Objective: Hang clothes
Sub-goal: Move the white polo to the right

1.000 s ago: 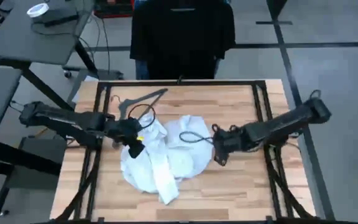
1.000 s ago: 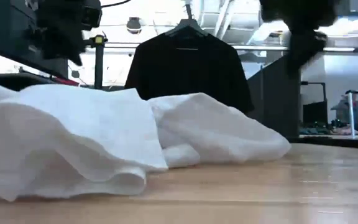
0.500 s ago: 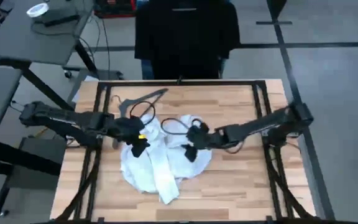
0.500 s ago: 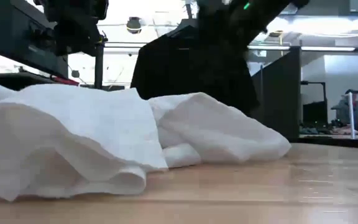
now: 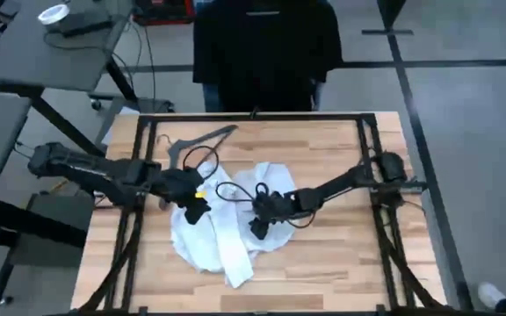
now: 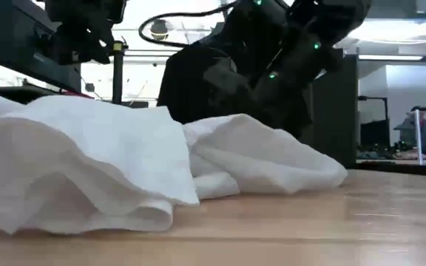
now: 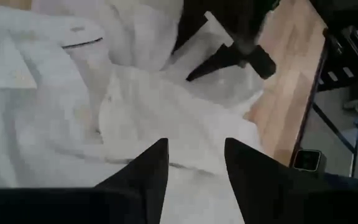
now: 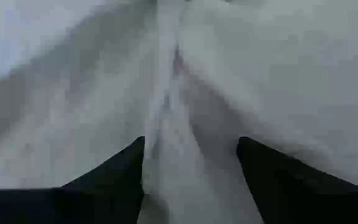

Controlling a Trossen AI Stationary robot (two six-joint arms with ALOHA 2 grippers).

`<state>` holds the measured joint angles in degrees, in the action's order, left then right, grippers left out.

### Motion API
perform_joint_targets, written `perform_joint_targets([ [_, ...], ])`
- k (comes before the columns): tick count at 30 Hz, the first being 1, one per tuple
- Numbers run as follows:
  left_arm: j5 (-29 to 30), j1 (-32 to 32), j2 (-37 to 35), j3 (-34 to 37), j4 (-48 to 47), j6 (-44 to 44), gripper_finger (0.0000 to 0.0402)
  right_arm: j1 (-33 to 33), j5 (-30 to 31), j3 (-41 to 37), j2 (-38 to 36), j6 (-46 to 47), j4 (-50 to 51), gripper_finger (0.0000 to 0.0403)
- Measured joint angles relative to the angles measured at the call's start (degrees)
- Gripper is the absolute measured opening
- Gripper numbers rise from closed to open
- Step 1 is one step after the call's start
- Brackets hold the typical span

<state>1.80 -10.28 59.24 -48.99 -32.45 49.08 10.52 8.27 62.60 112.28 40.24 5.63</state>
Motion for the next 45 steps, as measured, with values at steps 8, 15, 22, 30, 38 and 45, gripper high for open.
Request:
perform_joint_targets([
  [8, 0.0, 0.0, 0.0, 0.0, -1.3, -1.3, 0.0139, 0.4, -2.5, -0.3, -6.5, -0.1, 24.6, 0.0234],
  [15, 0.4, 0.0, 0.0, 0.0, -1.1, -2.0, 0.0139, 2.0, -2.8, -0.5, -16.4, 4.6, 44.0, 0.0234],
  [22, 5.7, 0.0, 0.0, 0.0, 0.7, -0.9, 0.0139, 2.4, 0.3, -0.4, -25.8, 5.0, 35.2, 0.0234],
  [30, 6.8, 1.8, 0.0, 0.0, 6.7, -1.2, 0.0139, -0.7, 8.6, -0.4, -27.1, 2.8, 26.9, 0.0234],
  [38, 10.2, 3.0, 1.7, 0.1, 10.0, -1.1, 0.0139, -10.3, 4.6, -0.4, -22.7, -0.2, 24.9, 0.0234],
  [45, 10.1, 3.5, 6.1, 0.0, 13.7, -1.4, 0.0139, -18.6, -3.0, -0.4, -18.1, -10.8, 17.9, 0.0234],
])
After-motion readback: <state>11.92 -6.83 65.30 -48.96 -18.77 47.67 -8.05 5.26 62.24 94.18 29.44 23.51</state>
